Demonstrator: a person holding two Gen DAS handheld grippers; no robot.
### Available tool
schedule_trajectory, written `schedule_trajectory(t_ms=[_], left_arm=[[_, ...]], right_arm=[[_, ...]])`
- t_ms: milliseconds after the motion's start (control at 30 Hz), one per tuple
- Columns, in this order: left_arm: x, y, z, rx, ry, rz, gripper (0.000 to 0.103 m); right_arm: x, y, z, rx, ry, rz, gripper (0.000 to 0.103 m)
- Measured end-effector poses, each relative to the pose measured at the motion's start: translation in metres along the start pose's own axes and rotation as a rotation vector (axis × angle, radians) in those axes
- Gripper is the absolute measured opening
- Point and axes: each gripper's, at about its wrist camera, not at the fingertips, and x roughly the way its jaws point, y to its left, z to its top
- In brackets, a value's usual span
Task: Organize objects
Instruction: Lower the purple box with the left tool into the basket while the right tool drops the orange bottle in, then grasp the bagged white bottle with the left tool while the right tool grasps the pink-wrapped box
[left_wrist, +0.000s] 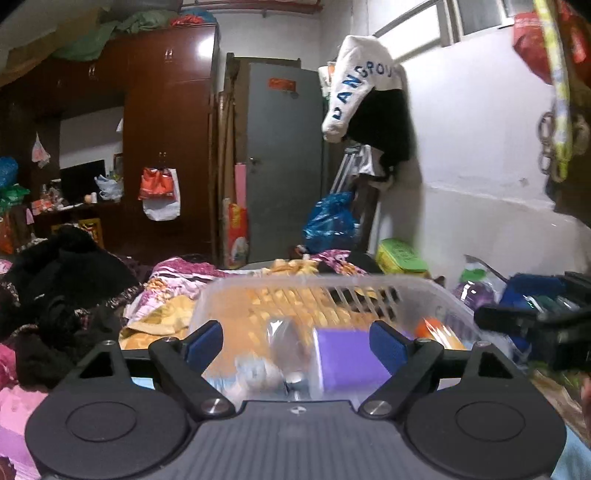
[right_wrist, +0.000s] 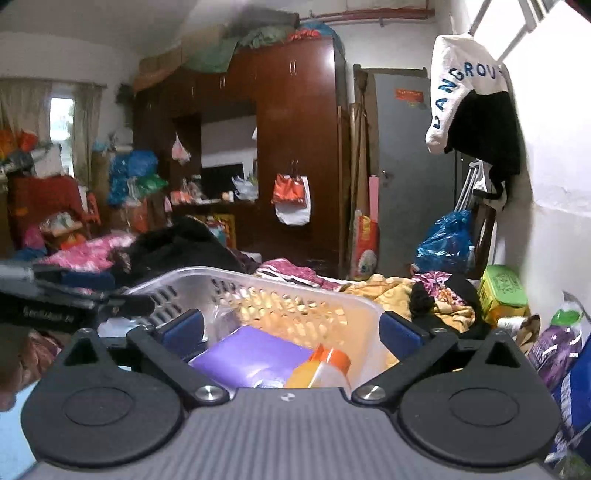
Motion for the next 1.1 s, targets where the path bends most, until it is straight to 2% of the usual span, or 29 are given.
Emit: schedule_trajectory(t_ms=[167, 300, 433, 567, 633, 667, 700, 800, 867, 933, 1033, 1100], left_arm=[[-0.034, -0.014, -0.066, 0.068, 0.049, -0.090, 0.090], [-0.015, -0.027, -0.099, 0.111, 0.156, -0.136, 0.090], [0.007, -0.037, -0.101, 0.121, 0.190, -0.129, 0.090], [0.021, -0.043, -0.103, 0.115, 0.208, -0.093, 0.090], [0.025, -0.041, -0.103, 0.089, 0.208, -0.100, 0.090], [0.028, -0.038, -0.103, 0.076, 0.203, -0.103, 0.085], [0.029, -0.038, -0.104, 0.065, 0.204, -0.101, 0.073], [0.028, -0.029, -0.105, 0.034, 0.200, -0.120, 0.073], [0.023, -0.024, -0.105, 0.035, 0.190, -0.105, 0.073], [0.016, -0.017, -0.105, 0.043, 0.168, -0.077, 0.073], [0.008, -0.003, -0.105, 0.026, 0.157, -0.077, 0.073], [0.005, 0.004, -0.105, 0.018, 0.150, -0.071, 0.073]], right_arm=[[-0.022, -0.014, -0.047, 0.061, 0.065, 0.046, 0.103], [-0.001, -0.030, -0.067, 0.160, 0.187, 0.031, 0.103], [0.014, -0.042, -0.069, 0.215, 0.214, 0.034, 0.103], [0.015, -0.033, -0.073, 0.229, 0.217, 0.065, 0.103], [0.017, -0.024, -0.076, 0.223, 0.237, 0.081, 0.103], [0.017, -0.021, -0.079, 0.213, 0.245, 0.083, 0.103], [0.020, -0.018, -0.079, 0.201, 0.255, 0.080, 0.103], [0.025, -0.010, -0.085, 0.180, 0.291, 0.085, 0.103], [0.028, -0.004, -0.087, 0.170, 0.311, 0.090, 0.101], [0.032, 0.001, -0.087, 0.140, 0.329, 0.084, 0.096], [0.036, 0.008, -0.088, 0.103, 0.347, 0.064, 0.082], [0.038, 0.011, -0.088, 0.090, 0.359, 0.066, 0.077]])
